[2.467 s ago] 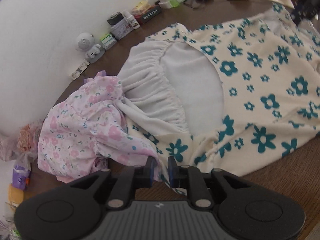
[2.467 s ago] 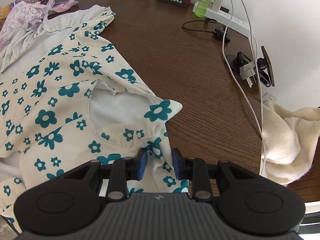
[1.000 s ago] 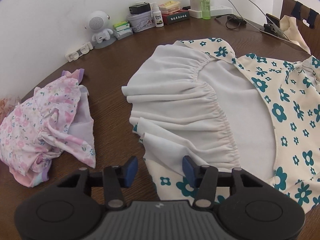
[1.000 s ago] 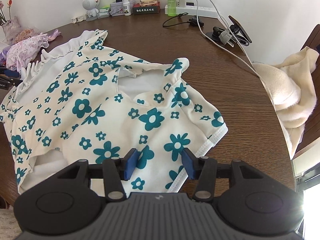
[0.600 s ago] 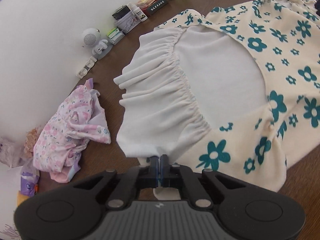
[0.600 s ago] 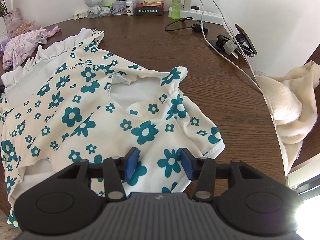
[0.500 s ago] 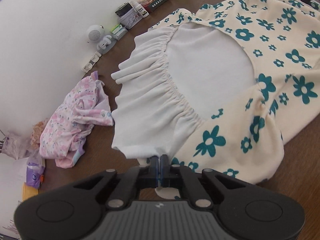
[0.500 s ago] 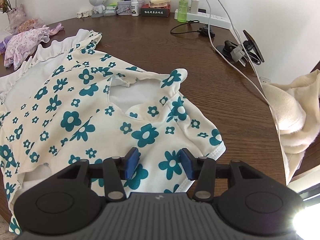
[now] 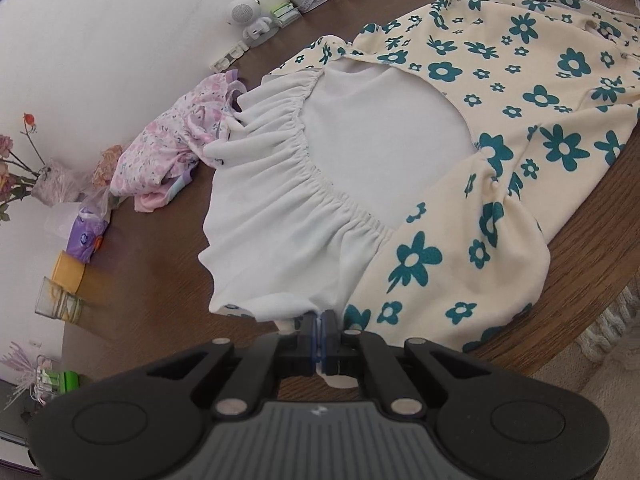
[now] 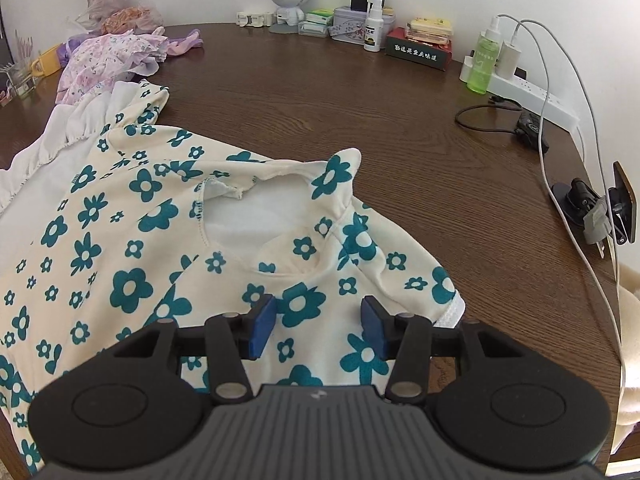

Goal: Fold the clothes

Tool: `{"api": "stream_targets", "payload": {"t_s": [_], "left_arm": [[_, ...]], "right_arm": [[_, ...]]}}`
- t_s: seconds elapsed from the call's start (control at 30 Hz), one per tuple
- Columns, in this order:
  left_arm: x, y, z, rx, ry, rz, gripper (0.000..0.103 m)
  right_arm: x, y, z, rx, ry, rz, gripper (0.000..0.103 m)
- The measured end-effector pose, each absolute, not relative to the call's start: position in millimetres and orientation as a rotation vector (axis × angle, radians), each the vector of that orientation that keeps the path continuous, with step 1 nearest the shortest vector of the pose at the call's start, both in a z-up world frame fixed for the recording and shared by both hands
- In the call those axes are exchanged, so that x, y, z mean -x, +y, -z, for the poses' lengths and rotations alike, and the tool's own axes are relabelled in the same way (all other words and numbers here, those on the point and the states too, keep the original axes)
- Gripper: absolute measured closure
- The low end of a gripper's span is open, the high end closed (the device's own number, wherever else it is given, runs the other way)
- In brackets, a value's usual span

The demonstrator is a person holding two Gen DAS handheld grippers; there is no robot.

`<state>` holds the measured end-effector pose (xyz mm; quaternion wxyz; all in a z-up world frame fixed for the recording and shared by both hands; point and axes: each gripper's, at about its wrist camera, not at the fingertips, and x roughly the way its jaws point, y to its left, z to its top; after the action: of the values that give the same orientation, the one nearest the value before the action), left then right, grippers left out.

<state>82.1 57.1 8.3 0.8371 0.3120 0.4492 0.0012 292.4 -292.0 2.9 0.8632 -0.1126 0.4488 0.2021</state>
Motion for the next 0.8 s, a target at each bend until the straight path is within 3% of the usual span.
{"api": "stream_targets", "payload": {"t_s": [0.13, 0.17, 0.3, 0.33, 0.37, 0.43, 0.63, 0.8], "left_arm": [[-90.5, 57.9, -13.6, -0.634, 0.981, 0.019, 0.102], [-92.9, 57.2, -16.1, -0.637, 0.985, 0.033, 0.096], [-110.2, 63.7, -58.9, -0.589, 0.899, 0.059, 0.089], [-117.0, 64.6, -74.1, -0.573, 0.854, 0.065, 0.080], [-127.5, 65.3, -87.7, -0.563, 0.809, 0.071, 0.065], [-156.9, 65.0, -108.0, -0.556, 0.755, 0.062, 0.054], [-289.5, 56.8, -119.8, -0.522, 0.735, 0.115, 0.053], [-376.3, 39.0, -79.9, -0.541, 0.791, 0.241, 0.053]], "right_arm": [[-284.4, -308.6, -2.2, 0.224, 0.940, -0.407, 0.056], [-281.5, -314.3, -2.7, 0.215, 0.948, -0.395, 0.056], [-274.2, -339.1, -16.0, 0.129, 0.918, -0.378, 0.056], [-274.1, -346.5, -23.3, 0.112, 0.891, -0.355, 0.056], [-276.7, -351.6, -27.4, 0.104, 0.877, -0.334, 0.056], [-286.6, -360.0, -31.3, 0.089, 0.872, -0.296, 0.056], [-323.2, -354.0, -19.6, 0.070, 0.922, -0.262, 0.056], [-338.9, -341.5, -8.4, 0.087, 0.944, -0.248, 0.056]]}}
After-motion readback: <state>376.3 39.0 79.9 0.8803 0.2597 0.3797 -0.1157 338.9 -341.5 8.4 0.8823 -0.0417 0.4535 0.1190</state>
